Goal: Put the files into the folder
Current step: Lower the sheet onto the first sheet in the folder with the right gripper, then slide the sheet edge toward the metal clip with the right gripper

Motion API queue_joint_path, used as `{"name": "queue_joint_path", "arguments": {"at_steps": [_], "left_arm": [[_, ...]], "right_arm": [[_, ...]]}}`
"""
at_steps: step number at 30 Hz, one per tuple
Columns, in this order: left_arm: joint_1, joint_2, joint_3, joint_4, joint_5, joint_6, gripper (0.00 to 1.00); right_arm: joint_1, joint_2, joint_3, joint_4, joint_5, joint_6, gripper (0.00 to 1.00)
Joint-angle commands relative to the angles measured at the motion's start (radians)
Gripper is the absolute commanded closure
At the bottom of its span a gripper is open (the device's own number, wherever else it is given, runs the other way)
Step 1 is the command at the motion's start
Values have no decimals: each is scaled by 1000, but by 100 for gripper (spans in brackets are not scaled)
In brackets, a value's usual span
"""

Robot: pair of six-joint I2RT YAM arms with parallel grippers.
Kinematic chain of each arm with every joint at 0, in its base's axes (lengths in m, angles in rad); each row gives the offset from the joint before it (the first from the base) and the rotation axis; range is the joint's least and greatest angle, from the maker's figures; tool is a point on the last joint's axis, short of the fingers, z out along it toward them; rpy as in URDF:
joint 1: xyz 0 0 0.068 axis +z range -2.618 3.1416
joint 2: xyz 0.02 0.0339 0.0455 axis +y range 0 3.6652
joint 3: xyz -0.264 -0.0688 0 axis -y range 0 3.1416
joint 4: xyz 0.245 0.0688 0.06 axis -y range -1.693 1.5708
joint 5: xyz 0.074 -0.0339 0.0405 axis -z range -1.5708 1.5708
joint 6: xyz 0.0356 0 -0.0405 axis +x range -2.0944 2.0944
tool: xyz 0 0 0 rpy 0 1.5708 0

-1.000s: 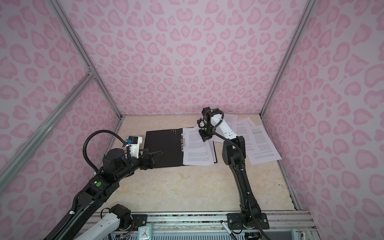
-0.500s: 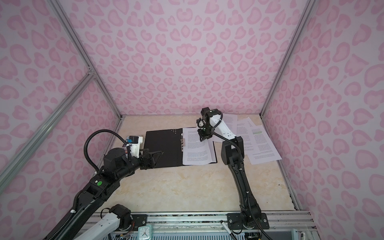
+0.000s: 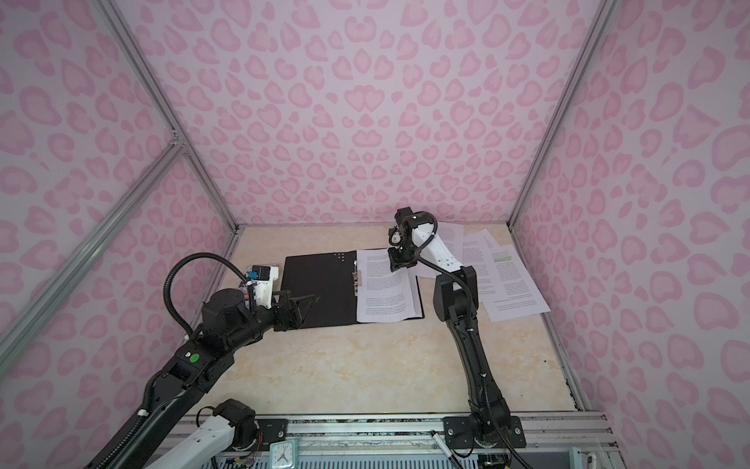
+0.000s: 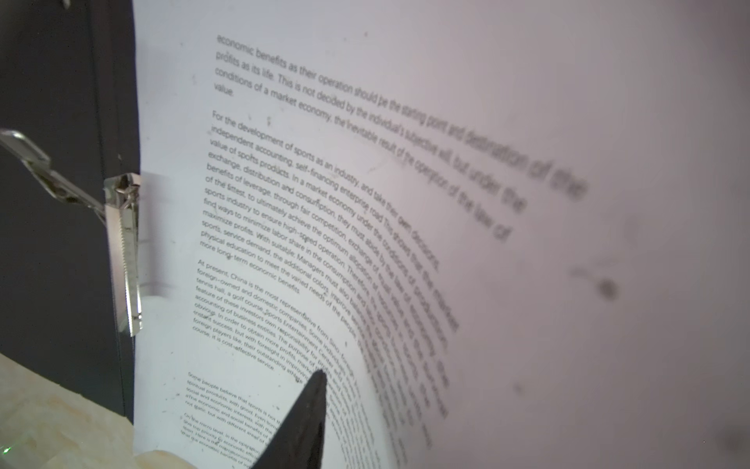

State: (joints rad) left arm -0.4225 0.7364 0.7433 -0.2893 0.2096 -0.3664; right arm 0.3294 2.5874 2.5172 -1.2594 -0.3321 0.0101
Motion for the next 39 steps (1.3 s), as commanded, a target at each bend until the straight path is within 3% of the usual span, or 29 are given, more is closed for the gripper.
{"name": "queue_joint_path", "arguments": {"at_steps": [1, 14, 25, 39], "left_arm": [[1, 1, -4, 33, 11, -2, 3], [7, 3, -4, 35, 16, -4, 3], [10, 22, -1, 37, 24, -5, 3], [17, 37, 1, 42, 34, -8, 3]], "right_arm": [[1, 16, 2, 21, 20, 26, 61], [-6, 18, 2, 61, 36, 73, 75], [-25, 25, 0, 67, 45, 93, 94], [-26, 36, 0, 98, -22, 109, 97]]}}
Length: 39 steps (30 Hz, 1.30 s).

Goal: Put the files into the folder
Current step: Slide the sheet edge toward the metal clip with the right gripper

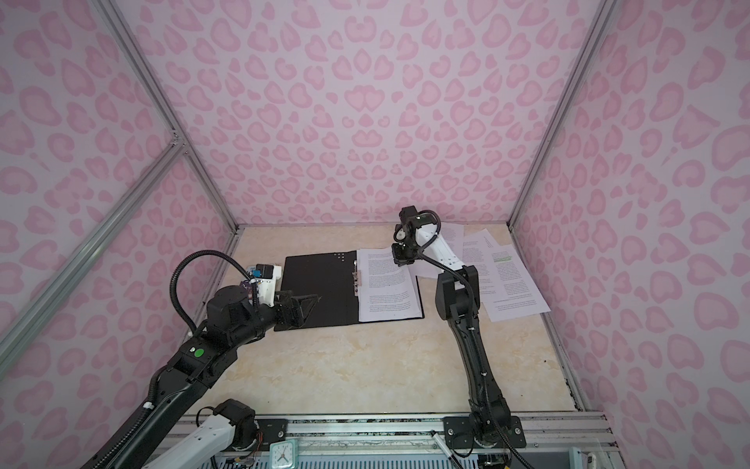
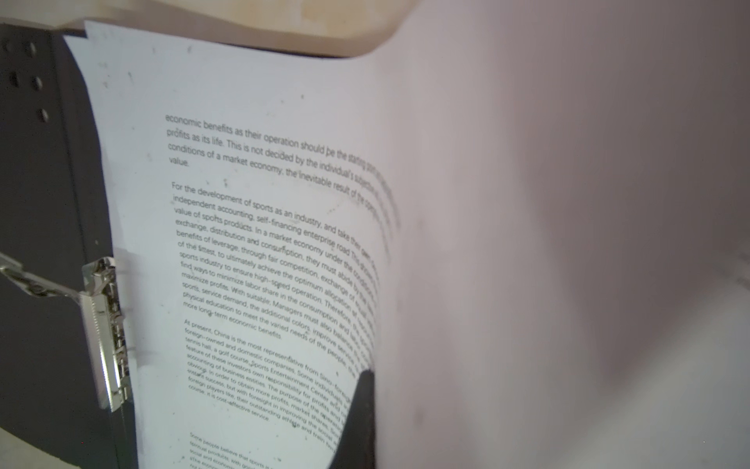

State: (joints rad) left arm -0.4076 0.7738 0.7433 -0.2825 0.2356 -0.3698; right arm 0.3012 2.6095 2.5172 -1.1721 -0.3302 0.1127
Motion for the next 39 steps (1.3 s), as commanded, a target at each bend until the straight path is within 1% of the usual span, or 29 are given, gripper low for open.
{"name": "queue_joint_path", "arguments": {"at_steps": [1, 8, 13, 17, 21, 24, 27, 29, 31, 33, 34, 36, 39], "left_arm": [[3, 0, 1, 35, 10, -4, 3], [5, -1, 1, 37, 16, -6, 3], [6, -6, -1, 37, 18, -6, 3], [7, -9, -1, 37, 18, -7, 3], [6, -12, -1, 37, 17, -7, 3], [6, -14, -1, 37, 16, -6, 3], [7, -19, -1, 35, 15, -6, 3], [8, -22, -1, 33, 13, -6, 3], [8, -27, -1, 34, 14, -4, 3], [8, -31, -1, 34, 14, -4, 3], [9, -33, -1, 34, 14, -6, 3], [9, -34, -2, 38, 20, -6, 3], [11, -32, -1, 43, 31, -8, 3]], "right_arm": [[2, 14, 0, 11, -28, 7, 96], [16, 17, 0, 6, -32, -11, 97], [20, 18, -1, 6, -32, -11, 93], [21, 19, 0, 11, -28, -8, 87], [21, 17, 0, 4, 6, -4, 74], [20, 4, -1, -2, 76, 10, 65], [15, -55, -47, 30, 218, 59, 52], [12, -140, -143, 99, 318, 103, 47], [13, -233, -252, 178, 390, 135, 44], [16, -315, -354, 253, 416, 154, 41], [21, -371, -404, 288, 393, 166, 41], [47, -414, -476, 348, 295, 176, 40], [107, -404, -503, 353, 203, 206, 41]]}}
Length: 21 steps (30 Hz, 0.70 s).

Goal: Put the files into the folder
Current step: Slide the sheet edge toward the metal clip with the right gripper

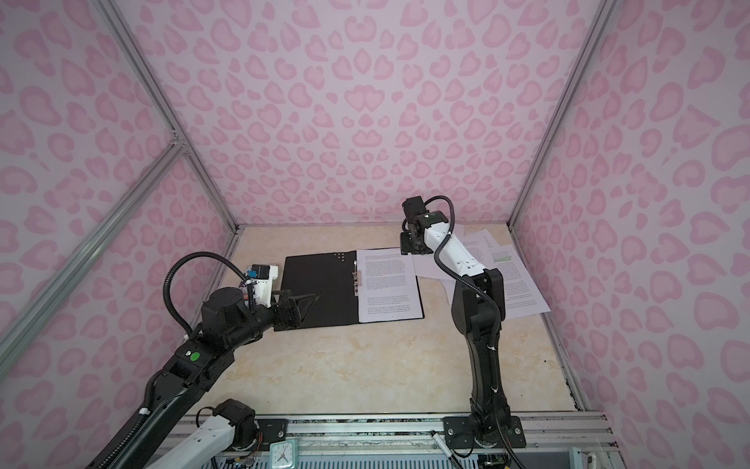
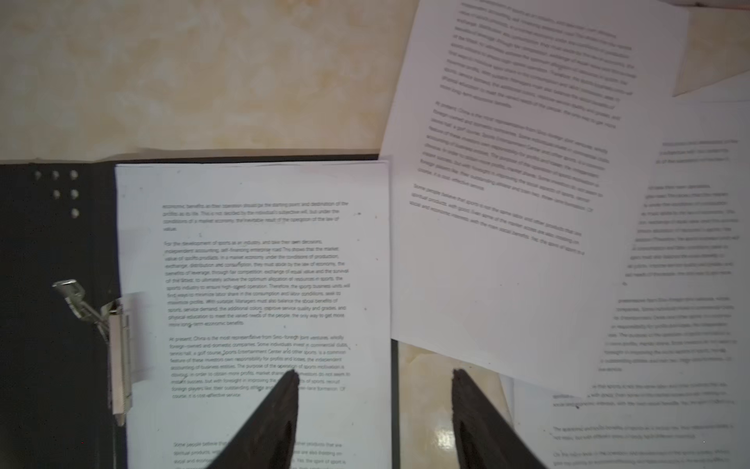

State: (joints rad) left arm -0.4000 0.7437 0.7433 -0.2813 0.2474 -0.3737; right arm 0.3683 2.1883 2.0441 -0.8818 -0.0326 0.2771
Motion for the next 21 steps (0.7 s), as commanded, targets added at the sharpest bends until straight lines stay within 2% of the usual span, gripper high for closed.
{"name": "queue_joint_path", "arguments": {"at_steps": [1, 4, 9, 13, 21], "left_arm": [[5, 0, 1, 42, 22, -4, 3], [6, 0, 1, 43, 27, -4, 3], [6, -4, -2, 42, 29, -5, 3], [5, -5, -2, 44, 32, -7, 3], [6, -7, -2, 42, 33, -8, 3]], "right_arm": [[67, 25, -50, 85, -137, 56, 43], [114, 29, -124, 183, -224, 116, 43], [162, 44, -193, 299, -291, 184, 43], [191, 97, -162, 289, -294, 202, 44], [205, 173, -107, 294, -315, 223, 55]]}}
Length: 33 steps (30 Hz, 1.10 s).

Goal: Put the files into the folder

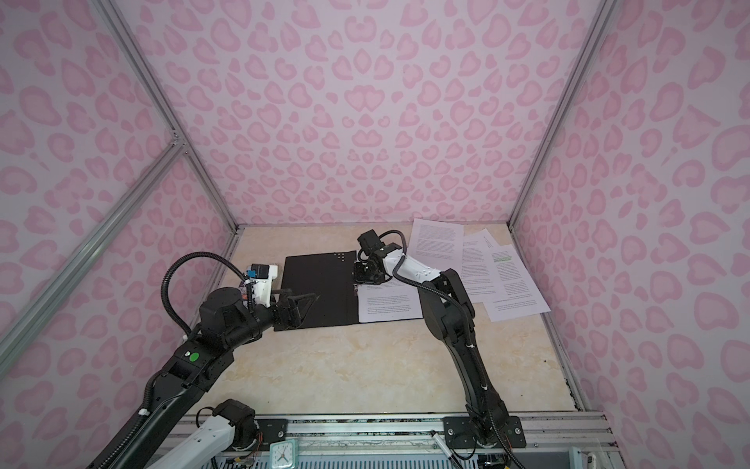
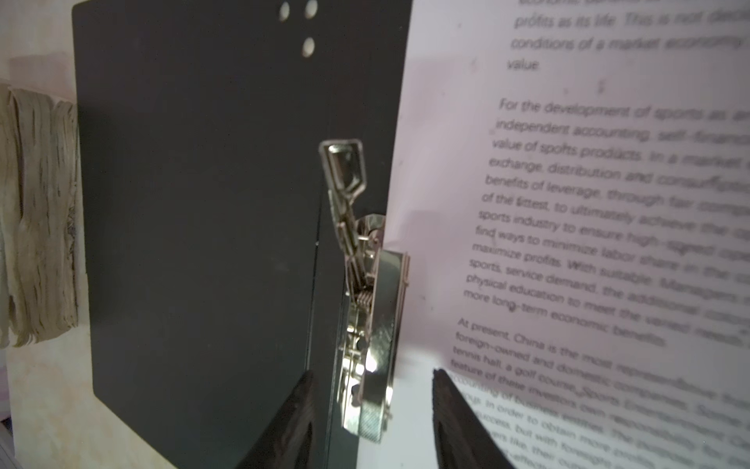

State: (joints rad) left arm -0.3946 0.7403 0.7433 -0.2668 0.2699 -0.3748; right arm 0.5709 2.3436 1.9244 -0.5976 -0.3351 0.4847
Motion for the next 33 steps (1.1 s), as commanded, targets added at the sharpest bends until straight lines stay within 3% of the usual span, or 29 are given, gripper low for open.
{"name": "queue_joint_path", "arguments": {"at_steps": [1, 22, 33], "left_arm": [[0, -4, -3, 28, 11, -7, 3], [0, -13, -3, 28, 12, -9, 3], [0, -32, -5, 26, 8, -9, 3]], "right_arm": [[4, 24, 23, 7, -13, 18, 56], [11, 43, 35, 17, -47, 62, 82], [2, -49, -75, 85, -89, 112, 88]]}}
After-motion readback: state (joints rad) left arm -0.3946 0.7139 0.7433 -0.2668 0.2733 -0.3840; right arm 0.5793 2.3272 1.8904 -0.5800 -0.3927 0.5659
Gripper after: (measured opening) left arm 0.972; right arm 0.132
